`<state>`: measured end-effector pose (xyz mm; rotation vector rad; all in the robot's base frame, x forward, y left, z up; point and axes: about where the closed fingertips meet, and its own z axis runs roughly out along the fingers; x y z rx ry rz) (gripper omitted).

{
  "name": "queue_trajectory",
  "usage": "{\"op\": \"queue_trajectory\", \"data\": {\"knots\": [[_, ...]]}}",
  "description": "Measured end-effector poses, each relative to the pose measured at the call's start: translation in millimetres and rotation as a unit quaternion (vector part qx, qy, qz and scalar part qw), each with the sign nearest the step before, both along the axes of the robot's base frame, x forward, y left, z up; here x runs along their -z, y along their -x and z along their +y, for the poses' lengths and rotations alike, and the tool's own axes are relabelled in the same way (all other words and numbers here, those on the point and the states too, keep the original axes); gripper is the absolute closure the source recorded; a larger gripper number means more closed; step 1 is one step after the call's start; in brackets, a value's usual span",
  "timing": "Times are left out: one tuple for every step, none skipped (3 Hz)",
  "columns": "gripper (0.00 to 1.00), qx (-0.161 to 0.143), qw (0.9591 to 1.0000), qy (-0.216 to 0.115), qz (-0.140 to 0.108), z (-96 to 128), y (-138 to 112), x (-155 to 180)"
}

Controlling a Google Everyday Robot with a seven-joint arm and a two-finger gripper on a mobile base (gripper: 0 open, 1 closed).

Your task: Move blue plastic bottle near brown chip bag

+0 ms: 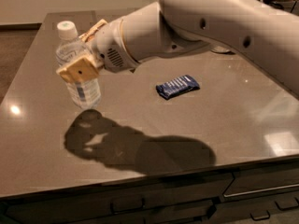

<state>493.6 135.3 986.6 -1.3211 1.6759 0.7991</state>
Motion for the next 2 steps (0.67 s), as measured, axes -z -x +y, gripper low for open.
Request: {"op": "queue_trajectory", "data": {"knots": [[1.0,0.023,0.9996,-0.012,-0.008,2.8,-35.0,-0.8],[1.0,0.055,0.9982,-0.02,-0.013,-5.3,-63.2,-0.1]]}}
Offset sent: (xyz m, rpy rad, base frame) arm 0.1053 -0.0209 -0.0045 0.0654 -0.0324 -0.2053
